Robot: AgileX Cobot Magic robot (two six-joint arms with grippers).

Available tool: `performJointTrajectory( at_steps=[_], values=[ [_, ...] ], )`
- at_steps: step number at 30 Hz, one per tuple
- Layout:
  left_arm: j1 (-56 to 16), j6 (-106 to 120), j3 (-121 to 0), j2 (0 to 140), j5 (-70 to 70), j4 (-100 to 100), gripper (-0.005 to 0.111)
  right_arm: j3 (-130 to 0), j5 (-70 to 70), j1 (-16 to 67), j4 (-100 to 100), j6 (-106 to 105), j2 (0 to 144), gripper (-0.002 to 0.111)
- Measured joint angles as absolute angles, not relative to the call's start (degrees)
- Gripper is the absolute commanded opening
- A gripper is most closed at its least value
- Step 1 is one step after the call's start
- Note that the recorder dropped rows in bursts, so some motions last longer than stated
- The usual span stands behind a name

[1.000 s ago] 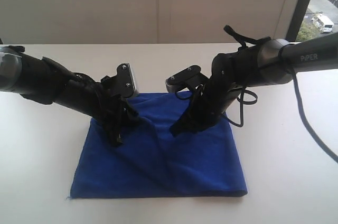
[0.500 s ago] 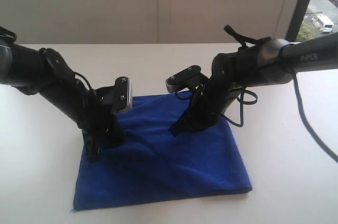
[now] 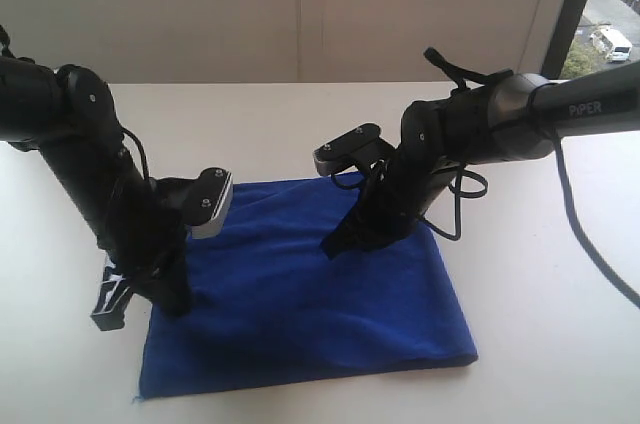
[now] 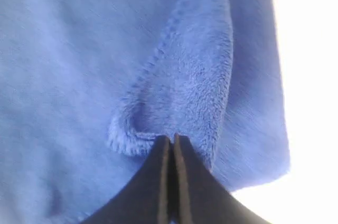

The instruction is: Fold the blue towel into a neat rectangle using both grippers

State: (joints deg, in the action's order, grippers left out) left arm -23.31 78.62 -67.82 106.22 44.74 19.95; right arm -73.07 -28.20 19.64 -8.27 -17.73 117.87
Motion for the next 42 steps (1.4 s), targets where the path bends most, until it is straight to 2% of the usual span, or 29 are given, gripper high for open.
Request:
performJointTrajectory(
  at_steps=[12, 14, 20, 22, 25, 30, 42],
  values=[
    [-23.31, 74.28, -67.82, 106.22, 53.77, 16.65, 0.001, -73.07, -28.2, 19.64, -8.27, -17.73, 117.87, 0.0],
    [-23.31, 73.13, -67.82, 106.22, 53.89, 16.65, 0.01, -73.07, -28.2, 19.64, -8.27, -17.73, 117.87, 0.0],
    [-23.31, 72.03, -67.82, 106.22, 54.67, 15.74, 0.051, -73.07, -28.2, 19.64, -8.27, -17.73, 117.87, 0.0],
    [-23.31, 71.62, -67.82, 106.22, 54.8, 15.52, 0.056, -73.07, -28.2, 19.64, -8.27, -17.73, 117.87, 0.0],
    [-23.31, 71.34, -67.82, 106.22, 54.38, 15.52, 0.055, -73.07, -28.2, 19.64, -8.27, -17.73, 117.87, 0.0],
    [-23.31, 70.82, -67.82, 106.22, 49.0, 18.7, 0.044, -73.07, -28.2, 19.64, -8.27, -17.73, 117.87, 0.0],
    [-23.39, 70.82, -67.82, 106.22, 39.2, 21.36, 0.044, -73.07, -28.2, 19.64, -8.27, -17.73, 117.87, 0.0]
  ],
)
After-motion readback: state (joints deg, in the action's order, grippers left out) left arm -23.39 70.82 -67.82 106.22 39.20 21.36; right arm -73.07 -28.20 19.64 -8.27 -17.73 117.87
